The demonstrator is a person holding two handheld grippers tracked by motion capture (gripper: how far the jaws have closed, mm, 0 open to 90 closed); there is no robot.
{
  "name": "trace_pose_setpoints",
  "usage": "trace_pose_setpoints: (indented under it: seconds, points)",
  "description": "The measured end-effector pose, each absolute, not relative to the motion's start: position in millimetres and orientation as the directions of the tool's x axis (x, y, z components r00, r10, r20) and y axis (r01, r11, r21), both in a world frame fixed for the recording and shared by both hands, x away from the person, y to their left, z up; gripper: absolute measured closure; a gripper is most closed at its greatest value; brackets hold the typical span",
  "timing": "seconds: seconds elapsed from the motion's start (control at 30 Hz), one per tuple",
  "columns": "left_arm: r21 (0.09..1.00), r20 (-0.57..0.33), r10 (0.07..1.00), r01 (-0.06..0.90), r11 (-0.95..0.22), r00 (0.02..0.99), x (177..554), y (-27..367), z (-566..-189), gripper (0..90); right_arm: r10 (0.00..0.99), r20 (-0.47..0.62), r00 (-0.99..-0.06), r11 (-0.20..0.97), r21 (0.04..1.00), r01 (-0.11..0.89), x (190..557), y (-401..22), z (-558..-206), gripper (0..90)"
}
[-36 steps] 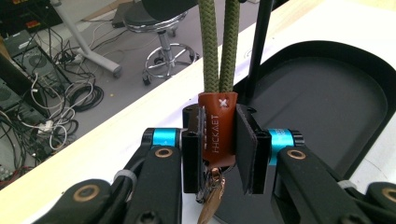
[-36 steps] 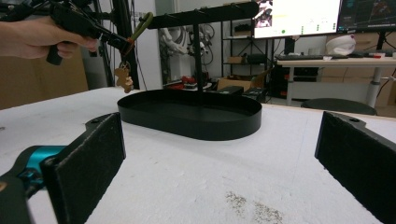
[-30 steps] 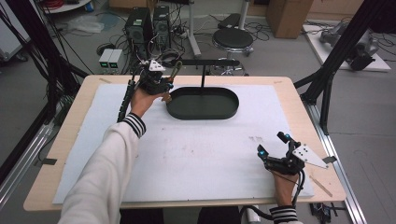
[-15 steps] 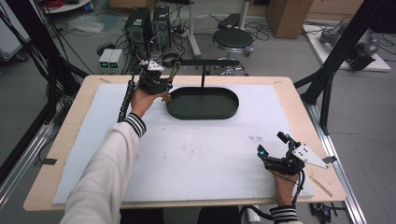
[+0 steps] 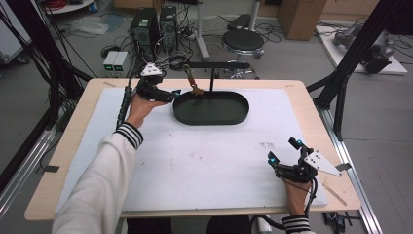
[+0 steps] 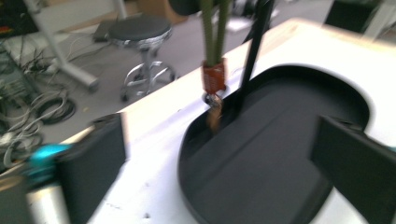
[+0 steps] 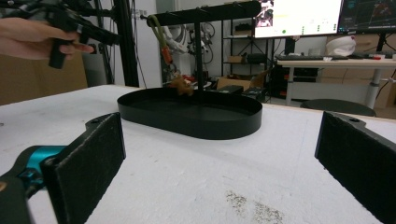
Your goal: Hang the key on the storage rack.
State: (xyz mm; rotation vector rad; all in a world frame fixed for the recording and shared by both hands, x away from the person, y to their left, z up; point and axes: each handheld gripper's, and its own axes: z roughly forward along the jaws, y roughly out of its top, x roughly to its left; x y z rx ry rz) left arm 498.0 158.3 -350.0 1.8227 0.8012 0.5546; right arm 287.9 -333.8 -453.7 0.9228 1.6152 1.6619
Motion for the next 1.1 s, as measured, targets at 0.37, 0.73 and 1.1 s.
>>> trace_pose_setpoints:
  seconds: [0.37, 0.73, 1.1]
  points:
    - [0.983, 0.058, 0.711, 0.083, -0.162, 0.701, 419.7, 224.1, -344.5, 1.7, 0.831, 0.061, -0.553, -0.049, 0.998, 0.035, 288.3, -334.3, -453.5, 0.6]
    - [0.993, 0.029, 0.715, 0.063, -0.102, 0.698, 349.7, 259.3, -378.3, 1.7, 0.834, 0.047, -0.550, -0.038, 0.999, 0.029, 287.6, -333.3, -453.6, 0.6]
    - [0.998, 0.026, 0.698, 0.016, -0.053, 0.716, 297.0, 261.9, -418.2, 1.7, 0.836, 0.043, -0.548, -0.031, 0.999, 0.030, 287.7, -332.8, -453.4, 0.6]
